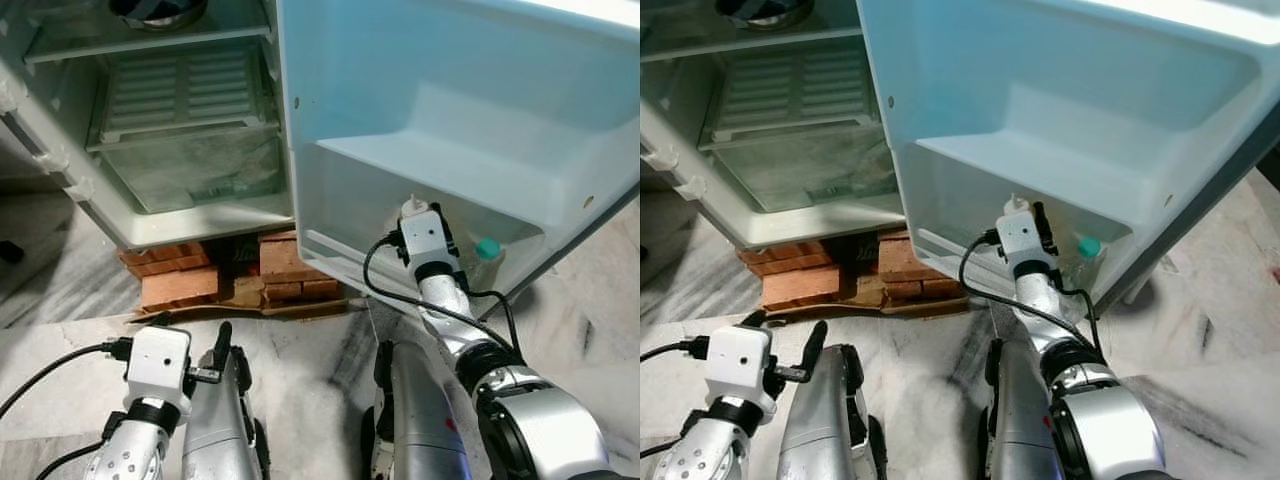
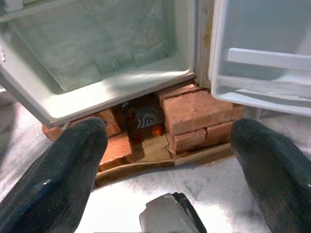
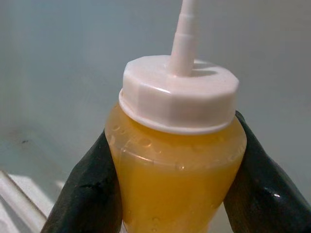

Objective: Restocking fridge

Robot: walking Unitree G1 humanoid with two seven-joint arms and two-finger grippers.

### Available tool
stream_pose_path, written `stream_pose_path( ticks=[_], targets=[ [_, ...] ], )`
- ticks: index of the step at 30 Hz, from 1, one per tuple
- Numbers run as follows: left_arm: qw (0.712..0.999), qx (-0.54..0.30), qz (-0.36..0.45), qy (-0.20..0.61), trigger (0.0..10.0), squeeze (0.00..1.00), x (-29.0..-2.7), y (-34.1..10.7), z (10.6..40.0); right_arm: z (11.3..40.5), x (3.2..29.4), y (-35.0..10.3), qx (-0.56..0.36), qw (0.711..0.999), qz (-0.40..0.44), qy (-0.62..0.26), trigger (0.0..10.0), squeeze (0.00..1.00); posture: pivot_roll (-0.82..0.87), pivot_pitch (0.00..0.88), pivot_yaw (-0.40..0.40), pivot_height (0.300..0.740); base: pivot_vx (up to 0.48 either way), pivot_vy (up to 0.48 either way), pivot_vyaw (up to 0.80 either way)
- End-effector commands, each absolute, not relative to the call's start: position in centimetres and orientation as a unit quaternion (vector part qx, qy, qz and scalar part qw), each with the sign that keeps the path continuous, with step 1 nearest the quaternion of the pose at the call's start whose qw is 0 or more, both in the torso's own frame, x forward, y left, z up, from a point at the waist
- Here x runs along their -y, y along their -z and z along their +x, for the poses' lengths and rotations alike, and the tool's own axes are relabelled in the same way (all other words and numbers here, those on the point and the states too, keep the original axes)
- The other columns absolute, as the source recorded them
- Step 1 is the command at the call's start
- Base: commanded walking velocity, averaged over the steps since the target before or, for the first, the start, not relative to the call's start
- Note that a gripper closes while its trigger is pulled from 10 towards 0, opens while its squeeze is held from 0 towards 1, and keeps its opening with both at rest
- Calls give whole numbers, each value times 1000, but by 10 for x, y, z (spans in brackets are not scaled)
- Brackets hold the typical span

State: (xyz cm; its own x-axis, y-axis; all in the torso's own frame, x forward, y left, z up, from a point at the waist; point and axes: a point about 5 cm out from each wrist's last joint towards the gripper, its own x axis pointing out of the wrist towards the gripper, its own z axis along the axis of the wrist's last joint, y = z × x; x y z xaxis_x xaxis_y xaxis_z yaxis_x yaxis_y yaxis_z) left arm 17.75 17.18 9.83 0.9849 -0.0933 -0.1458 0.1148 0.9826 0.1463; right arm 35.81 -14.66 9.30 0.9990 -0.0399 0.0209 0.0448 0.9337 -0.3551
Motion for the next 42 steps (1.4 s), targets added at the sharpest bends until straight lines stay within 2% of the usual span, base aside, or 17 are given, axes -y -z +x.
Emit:
stream_pose_path(
  ticks=[1,9,10,11,12,29,37,42],
  targets=[
    [993,-76,81,51,10000,0,-172,-98,174,346,159,-68,-58,983,-168,41,10000,0,154,274,-3,529,0,0,0],
    [993,-75,83,49,10000,0,-172,-98,178,343,174,-62,-86,983,-143,70,10000,0,149,262,0,529,0,0,0],
    [993,-74,83,49,10000,0,-172,-98,179,343,175,-62,-87,983,-142,74,10000,451,147,258,1,529,0,0,0],
    [993,-73,83,49,10000,0,-172,-98,179,343,176,-62,-87,983,-141,76,10000,451,147,258,1,529,0,0,0],
    [993,-72,83,49,10000,0,-172,-98,180,343,178,-63,-86,983,-141,80,10000,1000,146,255,2,529,0,0,0],
    [992,-70,84,54,10000,0,-173,-93,193,342,189,-66,-75,984,-136,90,10000,1000,131,212,14,529,0,0,0],
    [992,-69,86,55,10000,0,-174,-90,199,348,189,-80,-30,988,-139,64,10000,1000,121,187,13,529,0,0,0],
    [993,-60,87,55,10000,0,-174,-88,212,350,190,-92,13,988,-143,49,10000,1000,99,126,20,529,0,0,0]
  ],
)
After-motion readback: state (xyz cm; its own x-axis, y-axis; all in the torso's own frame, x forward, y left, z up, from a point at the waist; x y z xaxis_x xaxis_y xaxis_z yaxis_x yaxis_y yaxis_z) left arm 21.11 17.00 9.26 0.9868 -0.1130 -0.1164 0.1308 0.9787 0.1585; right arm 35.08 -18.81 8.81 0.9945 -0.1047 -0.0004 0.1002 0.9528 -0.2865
